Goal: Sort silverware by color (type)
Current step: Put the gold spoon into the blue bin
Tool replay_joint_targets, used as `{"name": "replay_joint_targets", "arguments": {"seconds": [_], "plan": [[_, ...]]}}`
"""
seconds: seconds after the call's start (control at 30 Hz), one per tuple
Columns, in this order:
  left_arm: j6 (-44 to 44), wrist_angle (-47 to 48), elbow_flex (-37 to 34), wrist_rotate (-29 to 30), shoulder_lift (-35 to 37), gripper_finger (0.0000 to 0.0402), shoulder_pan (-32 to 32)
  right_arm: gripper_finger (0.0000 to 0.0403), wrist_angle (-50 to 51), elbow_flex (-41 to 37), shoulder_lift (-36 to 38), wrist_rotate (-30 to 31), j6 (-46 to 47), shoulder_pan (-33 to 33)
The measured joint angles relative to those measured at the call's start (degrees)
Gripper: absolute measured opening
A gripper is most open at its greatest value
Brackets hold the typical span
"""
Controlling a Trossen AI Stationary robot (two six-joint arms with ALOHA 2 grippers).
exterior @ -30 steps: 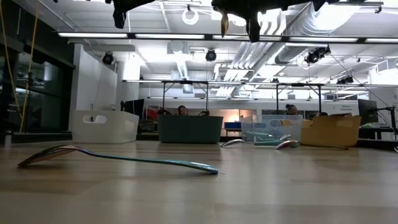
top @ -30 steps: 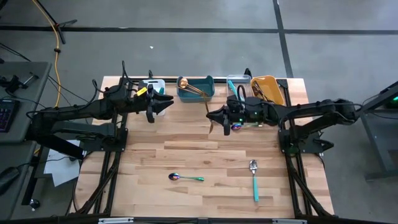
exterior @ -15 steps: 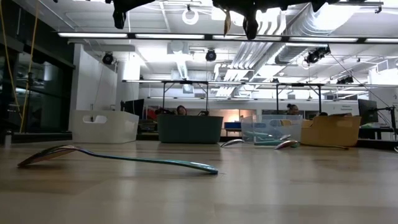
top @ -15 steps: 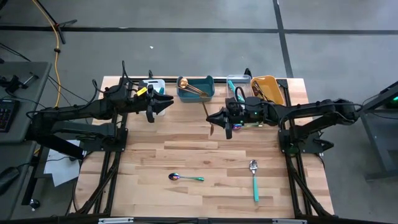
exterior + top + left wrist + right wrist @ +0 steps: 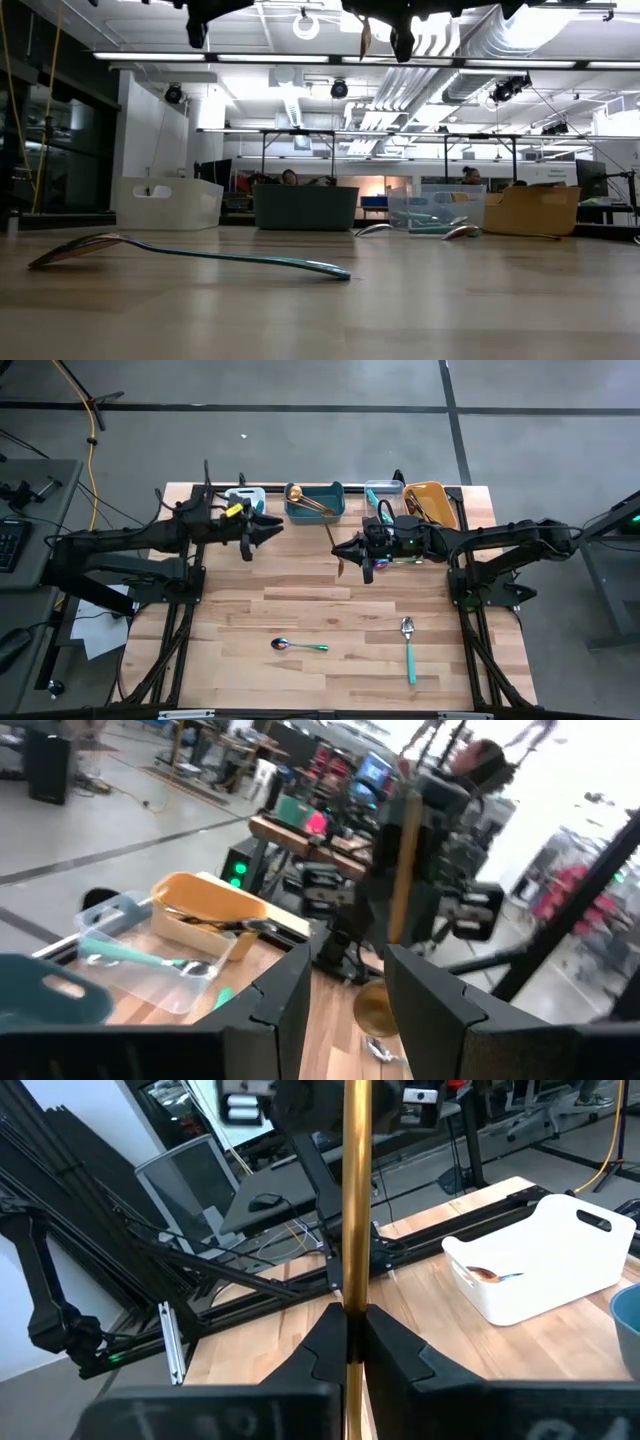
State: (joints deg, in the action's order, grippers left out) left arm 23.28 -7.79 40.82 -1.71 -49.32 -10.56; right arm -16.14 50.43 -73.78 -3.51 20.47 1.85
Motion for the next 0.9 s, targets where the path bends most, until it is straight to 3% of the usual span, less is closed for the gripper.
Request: {"name": "replay_joint_targets", "arguments": {"seconds": [0.3, 0.47, 0.9], "plan": [[-7.5, -17.9, 0.0, -0.4, -14.1, 0.0124, 6.1, 0.0009, -0.1, 0.0, -0.6, 1.5, -0.2, 0.0], [-7.2, -27.8, 0.0, 0.1, -20.6, 0.0124, 6.9, 0.0009, -1.2, 0.1, -0.6, 1.3, -1.7, 0.0], [-8.9, -28.6, 9.4, 0.2, -30.6, 0.0124, 6.9, 0.0009, -0.5, 0.1, -0.6, -0.1, -5.3, 0.0]]}}
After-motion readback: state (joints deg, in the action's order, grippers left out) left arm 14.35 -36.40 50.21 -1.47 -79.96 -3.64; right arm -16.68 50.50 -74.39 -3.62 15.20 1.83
